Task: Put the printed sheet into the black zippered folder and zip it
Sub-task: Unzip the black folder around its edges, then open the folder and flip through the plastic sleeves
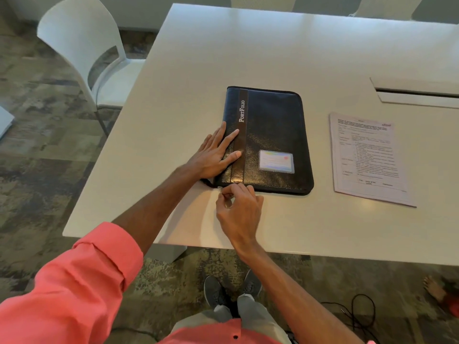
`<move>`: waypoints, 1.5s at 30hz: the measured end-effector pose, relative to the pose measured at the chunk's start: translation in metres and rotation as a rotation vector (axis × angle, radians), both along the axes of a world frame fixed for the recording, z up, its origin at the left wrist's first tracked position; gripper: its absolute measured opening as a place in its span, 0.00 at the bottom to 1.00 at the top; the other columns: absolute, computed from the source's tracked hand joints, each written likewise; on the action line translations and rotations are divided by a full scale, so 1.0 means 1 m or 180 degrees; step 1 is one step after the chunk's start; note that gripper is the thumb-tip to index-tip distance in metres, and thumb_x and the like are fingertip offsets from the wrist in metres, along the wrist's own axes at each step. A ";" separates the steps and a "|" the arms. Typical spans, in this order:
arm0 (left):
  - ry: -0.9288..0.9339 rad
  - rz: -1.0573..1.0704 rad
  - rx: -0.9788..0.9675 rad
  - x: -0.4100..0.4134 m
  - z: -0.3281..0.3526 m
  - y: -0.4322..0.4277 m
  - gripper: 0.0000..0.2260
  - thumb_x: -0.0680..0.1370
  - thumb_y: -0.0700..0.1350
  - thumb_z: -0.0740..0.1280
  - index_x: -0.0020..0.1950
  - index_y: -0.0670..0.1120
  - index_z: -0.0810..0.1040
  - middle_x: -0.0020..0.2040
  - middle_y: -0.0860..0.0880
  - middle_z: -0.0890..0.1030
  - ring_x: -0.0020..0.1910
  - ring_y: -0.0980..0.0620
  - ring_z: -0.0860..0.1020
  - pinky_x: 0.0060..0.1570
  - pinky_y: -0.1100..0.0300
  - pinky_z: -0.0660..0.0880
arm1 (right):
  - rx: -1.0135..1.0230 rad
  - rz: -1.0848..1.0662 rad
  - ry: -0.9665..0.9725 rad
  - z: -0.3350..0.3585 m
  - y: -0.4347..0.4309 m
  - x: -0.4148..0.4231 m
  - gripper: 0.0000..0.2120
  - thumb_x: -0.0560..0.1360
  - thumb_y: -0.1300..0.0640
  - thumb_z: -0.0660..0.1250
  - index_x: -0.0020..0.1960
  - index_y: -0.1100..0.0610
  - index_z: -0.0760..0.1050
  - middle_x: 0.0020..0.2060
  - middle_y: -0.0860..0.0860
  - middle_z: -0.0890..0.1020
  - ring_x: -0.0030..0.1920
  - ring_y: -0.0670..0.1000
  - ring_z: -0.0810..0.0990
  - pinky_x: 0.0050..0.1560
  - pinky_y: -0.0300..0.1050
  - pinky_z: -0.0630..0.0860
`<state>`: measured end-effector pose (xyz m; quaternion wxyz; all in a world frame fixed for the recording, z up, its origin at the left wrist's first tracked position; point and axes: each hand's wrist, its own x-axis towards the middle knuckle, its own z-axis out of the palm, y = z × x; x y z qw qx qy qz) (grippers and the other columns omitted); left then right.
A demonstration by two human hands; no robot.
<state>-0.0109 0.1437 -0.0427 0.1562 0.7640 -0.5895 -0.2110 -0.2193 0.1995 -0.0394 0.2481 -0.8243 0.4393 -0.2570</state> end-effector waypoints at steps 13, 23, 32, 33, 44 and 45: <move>0.0093 0.0016 0.0053 -0.002 0.004 0.000 0.34 0.86 0.69 0.52 0.87 0.65 0.40 0.87 0.52 0.31 0.87 0.51 0.35 0.85 0.47 0.35 | -0.0030 0.0236 0.0048 -0.002 0.016 0.012 0.06 0.79 0.45 0.72 0.52 0.45 0.83 0.46 0.41 0.84 0.51 0.47 0.77 0.53 0.49 0.67; 0.0374 0.0135 0.0003 -0.008 0.009 -0.002 0.33 0.87 0.65 0.53 0.88 0.61 0.42 0.87 0.50 0.33 0.87 0.50 0.38 0.85 0.44 0.35 | -0.0211 0.0127 -0.0493 0.027 -0.059 -0.018 0.11 0.84 0.47 0.69 0.49 0.51 0.85 0.43 0.46 0.86 0.45 0.44 0.78 0.52 0.54 0.78; 0.0774 0.0665 -0.0002 -0.030 0.015 -0.016 0.38 0.87 0.65 0.55 0.88 0.53 0.38 0.87 0.51 0.32 0.87 0.44 0.39 0.86 0.39 0.46 | -0.0110 -0.0750 0.0130 0.029 -0.175 -0.064 0.11 0.81 0.56 0.71 0.62 0.55 0.82 0.58 0.53 0.82 0.59 0.54 0.78 0.59 0.48 0.75; 0.0733 0.0697 0.0062 -0.035 0.016 -0.018 0.39 0.87 0.65 0.56 0.88 0.53 0.37 0.87 0.50 0.31 0.87 0.44 0.37 0.86 0.40 0.44 | -0.0017 -0.0807 0.0157 0.030 -0.181 -0.066 0.13 0.81 0.56 0.72 0.64 0.56 0.81 0.59 0.55 0.81 0.61 0.56 0.78 0.60 0.49 0.77; 0.0364 0.0674 0.0073 -0.056 0.016 -0.020 0.42 0.87 0.64 0.56 0.87 0.49 0.33 0.84 0.48 0.25 0.85 0.46 0.30 0.85 0.44 0.37 | 0.0546 -0.1075 0.0467 0.042 -0.222 -0.065 0.16 0.80 0.55 0.72 0.65 0.61 0.81 0.61 0.59 0.80 0.61 0.59 0.80 0.58 0.52 0.79; 0.0223 0.0650 0.0030 -0.055 0.016 -0.021 0.42 0.87 0.65 0.56 0.87 0.48 0.33 0.84 0.49 0.24 0.85 0.47 0.29 0.85 0.45 0.36 | 0.0588 -0.1082 0.0407 0.042 -0.226 -0.066 0.14 0.79 0.55 0.73 0.62 0.60 0.83 0.58 0.58 0.83 0.57 0.58 0.82 0.54 0.50 0.80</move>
